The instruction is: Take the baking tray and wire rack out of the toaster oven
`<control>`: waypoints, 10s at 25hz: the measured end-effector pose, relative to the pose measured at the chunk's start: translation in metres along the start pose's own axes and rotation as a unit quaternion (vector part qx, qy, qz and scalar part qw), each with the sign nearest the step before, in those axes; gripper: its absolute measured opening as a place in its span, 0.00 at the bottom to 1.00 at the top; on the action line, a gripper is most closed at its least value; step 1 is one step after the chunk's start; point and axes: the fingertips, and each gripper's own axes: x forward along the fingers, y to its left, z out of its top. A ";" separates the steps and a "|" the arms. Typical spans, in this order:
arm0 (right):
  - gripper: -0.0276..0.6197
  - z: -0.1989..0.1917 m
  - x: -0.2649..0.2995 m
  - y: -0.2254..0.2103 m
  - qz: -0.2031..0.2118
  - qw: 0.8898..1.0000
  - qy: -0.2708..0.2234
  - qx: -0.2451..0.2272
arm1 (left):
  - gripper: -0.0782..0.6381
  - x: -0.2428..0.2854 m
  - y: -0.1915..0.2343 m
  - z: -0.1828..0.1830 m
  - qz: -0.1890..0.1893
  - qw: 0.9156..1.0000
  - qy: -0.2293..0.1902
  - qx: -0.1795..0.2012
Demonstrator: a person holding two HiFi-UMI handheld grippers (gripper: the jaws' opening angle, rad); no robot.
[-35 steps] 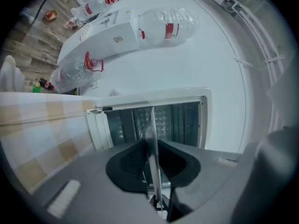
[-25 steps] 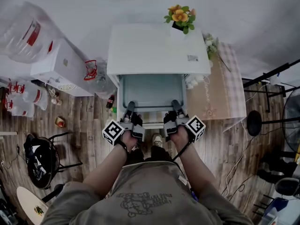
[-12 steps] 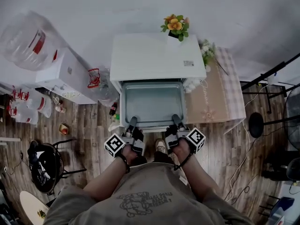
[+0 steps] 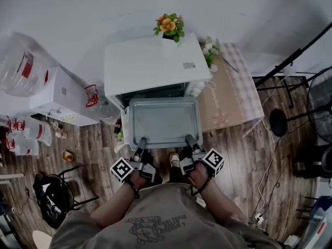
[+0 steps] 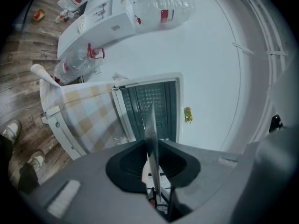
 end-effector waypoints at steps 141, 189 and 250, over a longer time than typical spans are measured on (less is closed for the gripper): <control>0.75 0.130 -0.015 0.123 0.021 0.984 0.040 -0.170 | 0.57 0.140 -0.088 -0.074 0.026 0.994 0.104 0.003; 0.45 0.016 0.165 0.085 0.070 0.989 0.053 -0.116 | 0.34 0.099 0.003 0.121 0.026 0.994 -0.106 0.014; 0.09 -0.012 0.153 0.028 0.082 0.988 0.088 -0.102 | 0.11 0.089 0.046 0.074 0.010 0.995 -0.097 -0.001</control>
